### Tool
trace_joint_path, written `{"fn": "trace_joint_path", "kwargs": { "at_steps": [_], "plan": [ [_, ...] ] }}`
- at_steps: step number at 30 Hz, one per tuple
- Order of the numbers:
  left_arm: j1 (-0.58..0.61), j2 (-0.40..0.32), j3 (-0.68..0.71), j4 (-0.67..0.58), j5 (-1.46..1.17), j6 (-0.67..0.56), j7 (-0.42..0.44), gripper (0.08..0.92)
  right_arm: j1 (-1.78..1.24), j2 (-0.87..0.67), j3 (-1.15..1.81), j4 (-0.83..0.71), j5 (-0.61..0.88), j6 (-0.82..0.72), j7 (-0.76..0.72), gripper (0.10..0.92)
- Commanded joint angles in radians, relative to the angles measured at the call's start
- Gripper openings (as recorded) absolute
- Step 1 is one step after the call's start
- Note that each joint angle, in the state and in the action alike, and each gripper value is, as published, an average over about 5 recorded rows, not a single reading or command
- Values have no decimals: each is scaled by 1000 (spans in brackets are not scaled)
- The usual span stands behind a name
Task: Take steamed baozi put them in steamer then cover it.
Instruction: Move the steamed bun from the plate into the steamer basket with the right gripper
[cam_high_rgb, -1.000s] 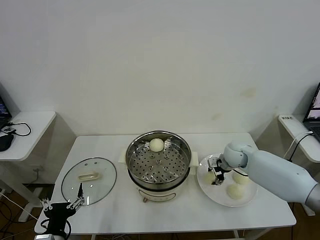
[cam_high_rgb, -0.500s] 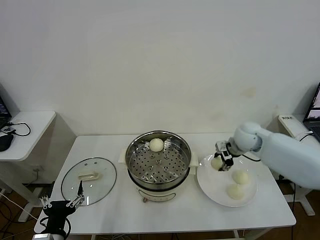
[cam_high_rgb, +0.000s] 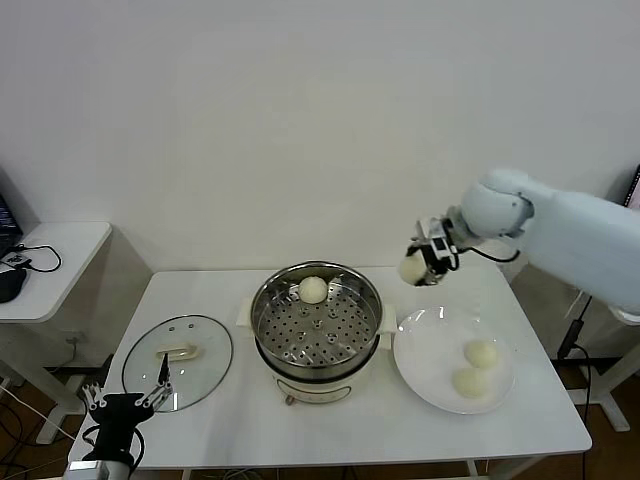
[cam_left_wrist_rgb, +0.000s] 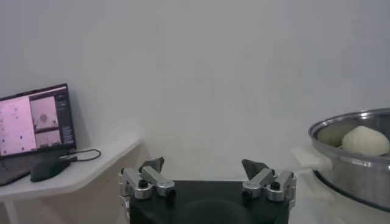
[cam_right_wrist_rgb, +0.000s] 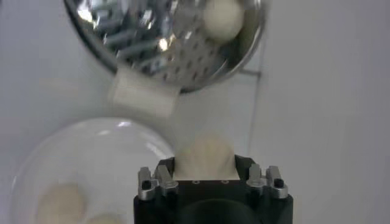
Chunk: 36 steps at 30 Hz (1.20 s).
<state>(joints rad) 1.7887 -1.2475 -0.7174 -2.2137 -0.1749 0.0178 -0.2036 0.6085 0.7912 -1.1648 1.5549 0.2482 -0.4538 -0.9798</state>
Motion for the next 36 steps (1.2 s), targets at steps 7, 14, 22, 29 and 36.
{"fn": "trace_joint_path", "kwargs": {
  "at_steps": [7,14,22,29,36],
  "plan": [
    [-8,1,-21,1,-9,1,-1,823,-90,412,-16,-151,176,-129,117,628],
    [-9,-8,-34,-5,-10,3,0,823,-173,527,-19,-252,207,-165,167,628],
    [-13,-17,-40,-3,-13,3,0,823,-224,570,-13,-304,198,-177,186,630],
    [-16,-20,-39,1,-13,3,0,823,-242,592,-12,-324,189,-183,193,631],
    [-17,-19,-38,7,-15,2,-1,823,-247,597,-14,-336,175,-184,185,642]
  ]
}}
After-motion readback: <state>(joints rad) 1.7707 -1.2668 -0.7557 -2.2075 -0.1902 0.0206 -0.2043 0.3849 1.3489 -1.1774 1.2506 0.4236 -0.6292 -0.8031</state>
